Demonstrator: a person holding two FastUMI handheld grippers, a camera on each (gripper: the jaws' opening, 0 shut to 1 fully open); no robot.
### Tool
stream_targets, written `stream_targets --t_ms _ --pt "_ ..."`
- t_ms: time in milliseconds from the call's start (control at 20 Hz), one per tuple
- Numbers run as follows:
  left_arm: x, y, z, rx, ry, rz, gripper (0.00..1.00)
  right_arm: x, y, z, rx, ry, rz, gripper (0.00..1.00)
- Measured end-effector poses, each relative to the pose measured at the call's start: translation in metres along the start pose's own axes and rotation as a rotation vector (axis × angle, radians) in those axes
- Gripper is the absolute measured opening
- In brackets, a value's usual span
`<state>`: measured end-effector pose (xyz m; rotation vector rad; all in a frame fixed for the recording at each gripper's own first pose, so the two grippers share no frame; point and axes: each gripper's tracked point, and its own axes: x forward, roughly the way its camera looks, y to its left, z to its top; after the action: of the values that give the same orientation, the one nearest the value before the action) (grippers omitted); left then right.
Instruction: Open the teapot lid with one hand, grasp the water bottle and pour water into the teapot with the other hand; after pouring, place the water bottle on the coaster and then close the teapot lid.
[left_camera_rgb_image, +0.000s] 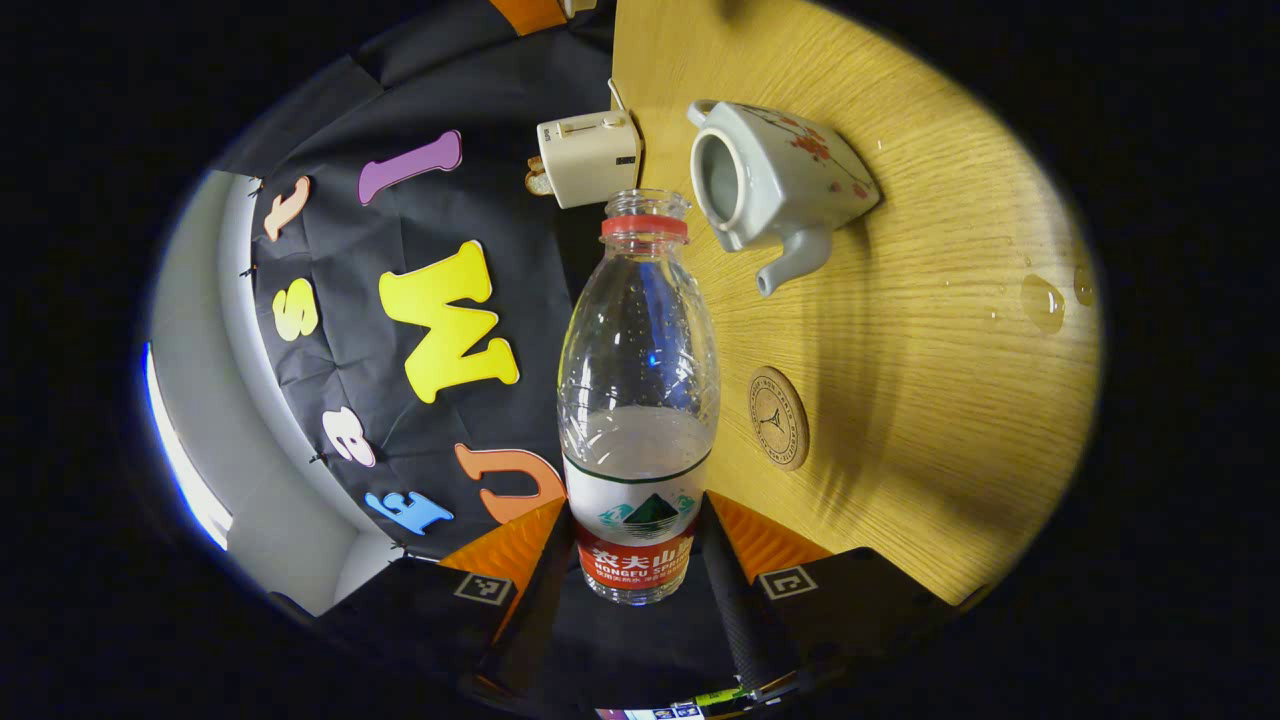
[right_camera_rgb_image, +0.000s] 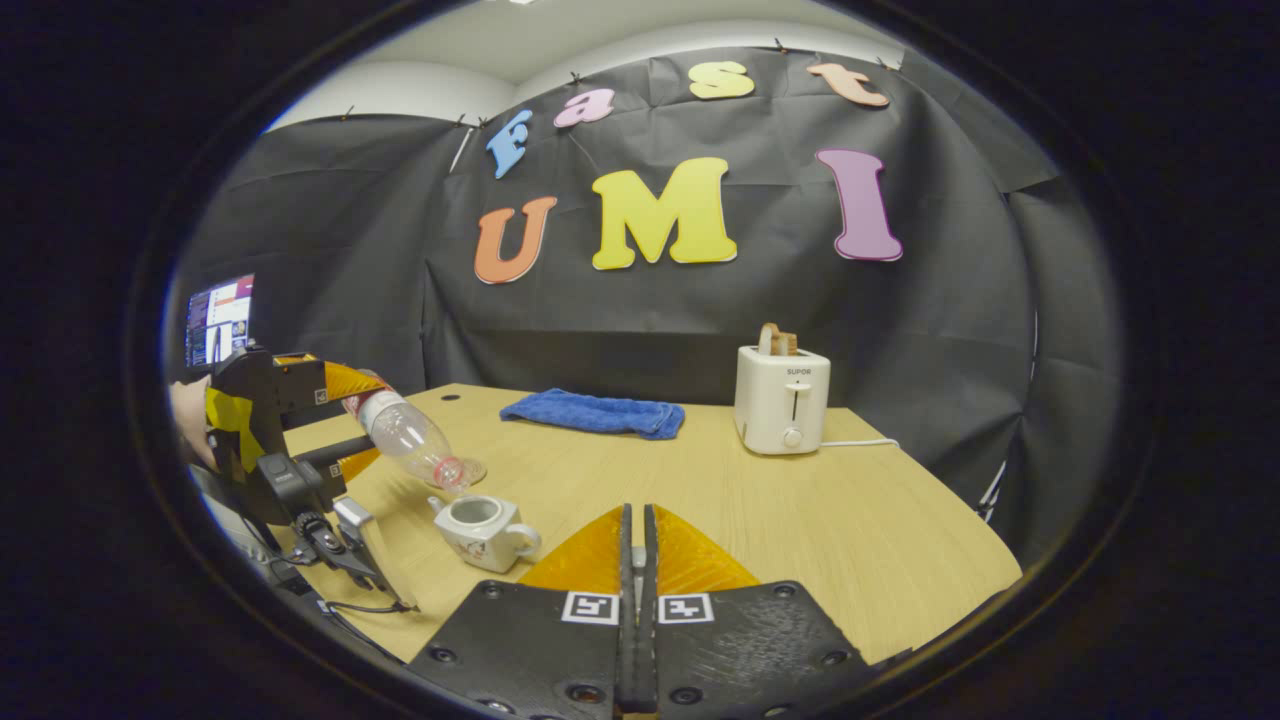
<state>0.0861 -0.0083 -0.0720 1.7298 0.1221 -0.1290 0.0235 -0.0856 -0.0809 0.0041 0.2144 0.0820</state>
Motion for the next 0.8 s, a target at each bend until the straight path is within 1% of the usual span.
stream_targets --t_ms 250,800 --pt "-0.001 0.007 0.004 0.076 0.005 0.027 0.74 -0.001 -0.002 0.002 0.001 -0.009 -0.003 0.00" --pt "-0.004 0.021 0.004 0.159 0.020 0.059 0.74 -0.004 -0.003 0.001 0.005 -0.013 0.003 0.00"
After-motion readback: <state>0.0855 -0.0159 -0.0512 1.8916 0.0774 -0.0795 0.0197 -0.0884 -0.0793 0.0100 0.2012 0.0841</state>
